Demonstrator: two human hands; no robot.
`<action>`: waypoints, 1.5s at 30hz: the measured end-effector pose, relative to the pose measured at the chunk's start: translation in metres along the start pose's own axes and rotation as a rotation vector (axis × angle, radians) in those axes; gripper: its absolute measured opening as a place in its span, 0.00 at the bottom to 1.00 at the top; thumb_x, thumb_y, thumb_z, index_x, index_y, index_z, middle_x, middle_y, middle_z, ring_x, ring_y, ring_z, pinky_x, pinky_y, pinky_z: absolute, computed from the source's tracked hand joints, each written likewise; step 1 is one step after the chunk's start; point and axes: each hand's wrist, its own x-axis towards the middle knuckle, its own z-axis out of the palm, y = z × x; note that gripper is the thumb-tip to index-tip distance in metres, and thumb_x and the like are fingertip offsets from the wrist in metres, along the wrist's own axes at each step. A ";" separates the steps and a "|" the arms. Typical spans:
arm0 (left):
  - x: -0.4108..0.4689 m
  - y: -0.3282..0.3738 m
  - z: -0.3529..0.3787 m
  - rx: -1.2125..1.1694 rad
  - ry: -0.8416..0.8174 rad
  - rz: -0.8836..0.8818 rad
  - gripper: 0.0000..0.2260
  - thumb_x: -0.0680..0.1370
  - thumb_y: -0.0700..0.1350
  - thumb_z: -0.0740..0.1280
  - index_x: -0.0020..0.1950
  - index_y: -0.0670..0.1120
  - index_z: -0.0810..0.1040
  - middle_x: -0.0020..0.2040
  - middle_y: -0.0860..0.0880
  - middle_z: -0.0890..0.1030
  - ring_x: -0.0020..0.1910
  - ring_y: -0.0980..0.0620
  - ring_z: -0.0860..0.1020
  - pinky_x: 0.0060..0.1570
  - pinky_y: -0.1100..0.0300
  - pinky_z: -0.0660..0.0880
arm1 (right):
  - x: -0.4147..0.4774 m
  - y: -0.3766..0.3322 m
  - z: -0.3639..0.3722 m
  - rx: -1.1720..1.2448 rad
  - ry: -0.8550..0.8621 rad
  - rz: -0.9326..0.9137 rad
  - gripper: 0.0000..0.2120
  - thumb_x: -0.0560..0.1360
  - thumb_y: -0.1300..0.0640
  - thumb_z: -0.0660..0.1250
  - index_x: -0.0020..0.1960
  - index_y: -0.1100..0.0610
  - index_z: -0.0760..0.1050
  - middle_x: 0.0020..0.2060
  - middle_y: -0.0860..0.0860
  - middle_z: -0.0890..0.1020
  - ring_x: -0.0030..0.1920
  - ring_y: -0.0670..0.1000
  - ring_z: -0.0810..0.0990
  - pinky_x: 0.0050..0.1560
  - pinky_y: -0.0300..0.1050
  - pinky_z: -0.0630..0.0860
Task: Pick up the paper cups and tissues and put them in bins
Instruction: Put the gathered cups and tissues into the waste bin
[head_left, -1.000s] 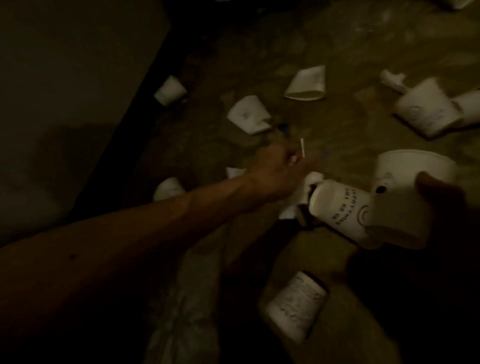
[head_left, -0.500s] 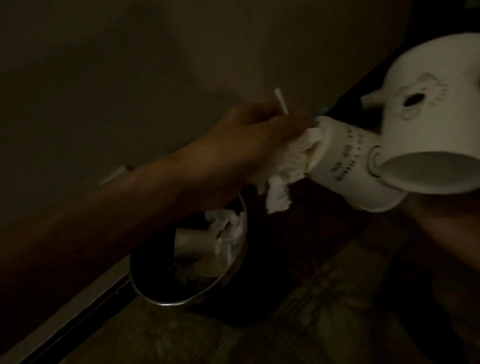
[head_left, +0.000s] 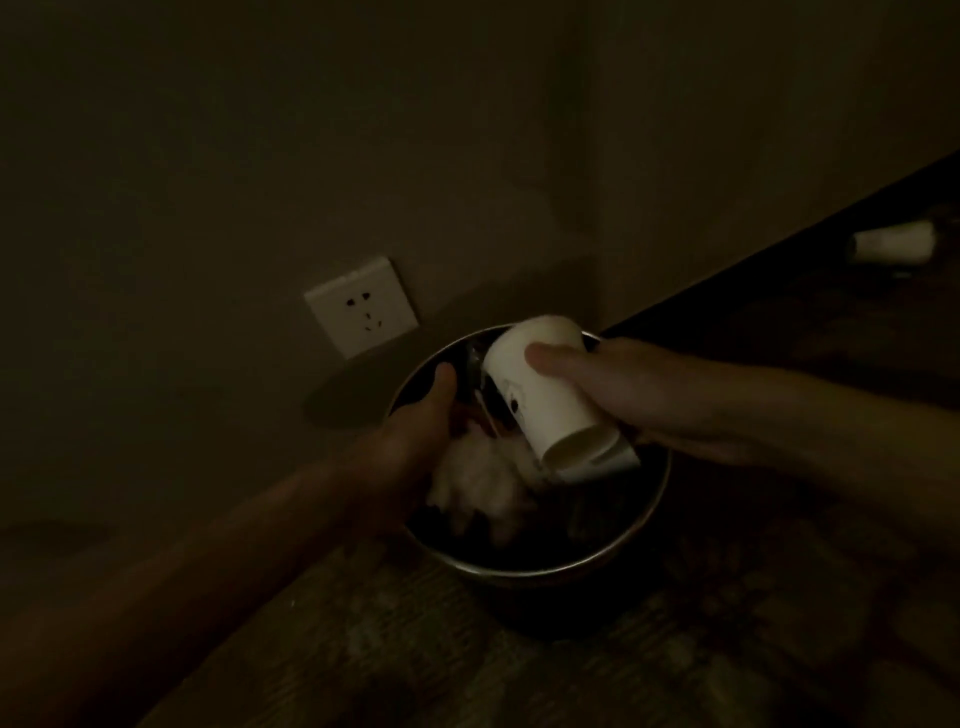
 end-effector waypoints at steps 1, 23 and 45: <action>0.004 -0.007 -0.003 -0.007 -0.063 -0.043 0.35 0.80 0.67 0.47 0.52 0.40 0.81 0.58 0.38 0.81 0.59 0.38 0.78 0.64 0.43 0.71 | 0.003 0.002 0.004 -0.139 -0.001 0.039 0.37 0.72 0.33 0.64 0.71 0.57 0.68 0.48 0.51 0.81 0.43 0.53 0.84 0.43 0.47 0.82; -0.089 0.031 0.145 1.090 -0.439 1.124 0.14 0.80 0.54 0.63 0.34 0.56 0.72 0.31 0.58 0.76 0.33 0.63 0.76 0.32 0.69 0.67 | -0.153 0.124 -0.085 -0.658 0.541 -0.485 0.20 0.74 0.35 0.58 0.33 0.48 0.71 0.26 0.47 0.74 0.29 0.44 0.75 0.30 0.46 0.65; -0.073 -0.152 0.431 0.703 -0.746 0.357 0.16 0.81 0.54 0.62 0.61 0.44 0.75 0.51 0.50 0.80 0.49 0.53 0.79 0.43 0.64 0.75 | -0.187 0.420 -0.098 0.746 0.979 0.402 0.24 0.73 0.48 0.73 0.60 0.62 0.74 0.53 0.60 0.81 0.53 0.60 0.82 0.57 0.60 0.78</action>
